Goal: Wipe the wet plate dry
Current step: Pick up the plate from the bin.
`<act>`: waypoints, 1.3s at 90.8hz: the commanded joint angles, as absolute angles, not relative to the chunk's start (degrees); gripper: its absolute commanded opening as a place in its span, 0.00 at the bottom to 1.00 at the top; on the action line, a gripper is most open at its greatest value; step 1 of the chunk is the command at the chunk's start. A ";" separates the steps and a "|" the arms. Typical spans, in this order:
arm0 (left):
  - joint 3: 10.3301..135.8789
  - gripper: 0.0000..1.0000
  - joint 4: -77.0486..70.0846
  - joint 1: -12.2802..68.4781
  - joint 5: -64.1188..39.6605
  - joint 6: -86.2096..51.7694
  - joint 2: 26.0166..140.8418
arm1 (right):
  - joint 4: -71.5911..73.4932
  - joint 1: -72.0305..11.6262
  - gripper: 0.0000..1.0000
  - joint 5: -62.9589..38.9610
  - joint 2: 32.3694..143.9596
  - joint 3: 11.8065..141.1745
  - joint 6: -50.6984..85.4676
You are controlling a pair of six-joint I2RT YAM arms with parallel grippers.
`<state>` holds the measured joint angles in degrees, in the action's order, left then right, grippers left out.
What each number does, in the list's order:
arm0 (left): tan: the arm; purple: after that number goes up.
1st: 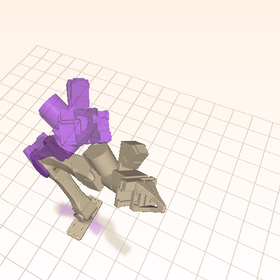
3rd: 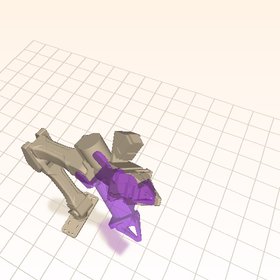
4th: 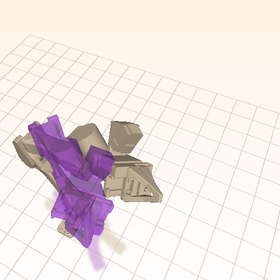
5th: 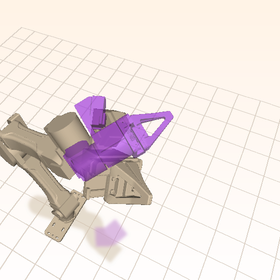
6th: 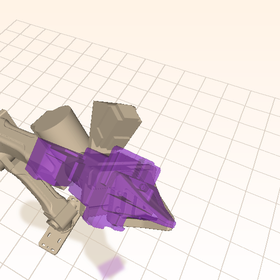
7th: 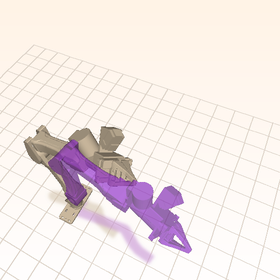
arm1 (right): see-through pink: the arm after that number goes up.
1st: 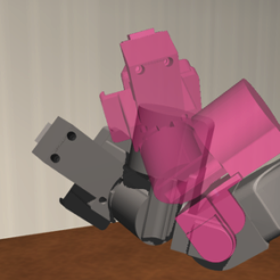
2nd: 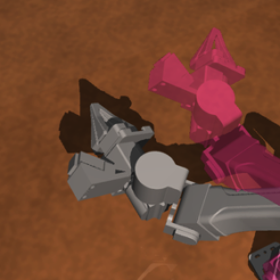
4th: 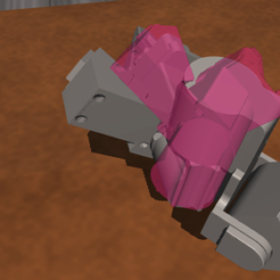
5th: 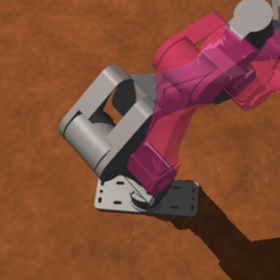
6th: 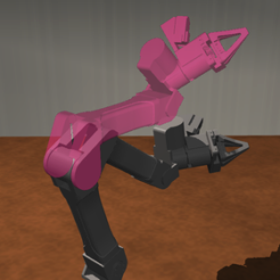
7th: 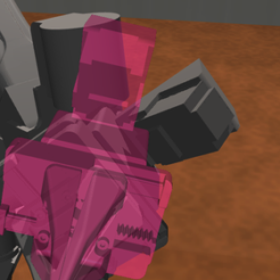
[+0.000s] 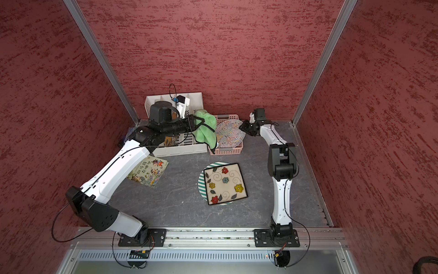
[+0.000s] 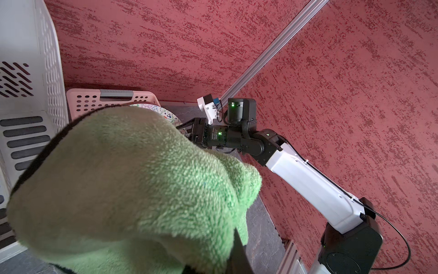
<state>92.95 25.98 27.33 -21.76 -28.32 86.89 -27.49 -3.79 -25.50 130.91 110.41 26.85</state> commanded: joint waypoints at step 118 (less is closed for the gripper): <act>99.18 0.00 24.01 28.35 -21.21 -31.04 86.08 | -11.02 -3.71 0.00 -29.90 107.46 107.00 34.34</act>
